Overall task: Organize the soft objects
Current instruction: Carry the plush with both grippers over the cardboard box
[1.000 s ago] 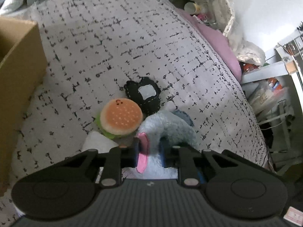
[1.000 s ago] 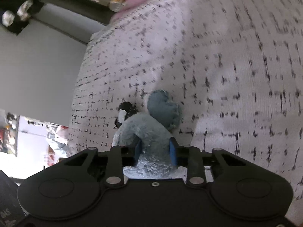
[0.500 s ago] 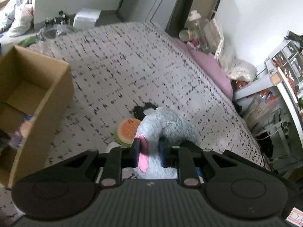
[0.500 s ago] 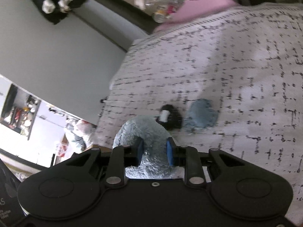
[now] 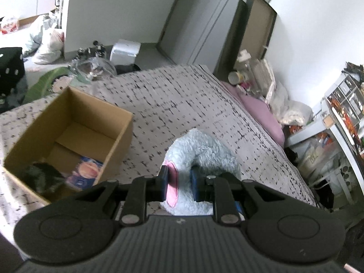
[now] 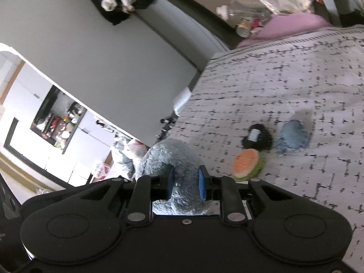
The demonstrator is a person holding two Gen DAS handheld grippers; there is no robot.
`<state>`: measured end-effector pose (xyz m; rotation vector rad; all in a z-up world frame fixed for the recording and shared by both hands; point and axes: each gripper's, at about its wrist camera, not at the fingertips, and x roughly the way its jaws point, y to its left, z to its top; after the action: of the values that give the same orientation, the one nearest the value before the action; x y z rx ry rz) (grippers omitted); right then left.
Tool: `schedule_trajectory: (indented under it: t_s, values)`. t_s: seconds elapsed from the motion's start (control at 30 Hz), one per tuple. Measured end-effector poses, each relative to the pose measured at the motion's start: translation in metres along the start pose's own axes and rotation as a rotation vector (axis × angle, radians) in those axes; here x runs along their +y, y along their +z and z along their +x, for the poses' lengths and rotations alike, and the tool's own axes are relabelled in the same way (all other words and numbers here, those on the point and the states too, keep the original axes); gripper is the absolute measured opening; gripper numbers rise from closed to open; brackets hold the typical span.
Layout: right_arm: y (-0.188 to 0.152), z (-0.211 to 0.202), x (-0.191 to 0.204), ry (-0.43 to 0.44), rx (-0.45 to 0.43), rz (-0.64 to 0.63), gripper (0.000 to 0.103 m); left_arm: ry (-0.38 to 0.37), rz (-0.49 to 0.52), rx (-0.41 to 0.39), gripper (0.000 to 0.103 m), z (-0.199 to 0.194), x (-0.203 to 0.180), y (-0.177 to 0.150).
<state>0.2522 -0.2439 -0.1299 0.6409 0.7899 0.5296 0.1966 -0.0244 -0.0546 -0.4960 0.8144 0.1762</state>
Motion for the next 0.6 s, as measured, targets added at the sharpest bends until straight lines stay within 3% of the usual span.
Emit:
schedule_trajectory:
  t_s: [0.6]
  values:
    - [-0.030, 0.003, 0.046, 0.120, -0.011, -0.088, 0.020, 0.034, -0.024, -0.086, 0.018, -0.051, 0.043, 0.008]
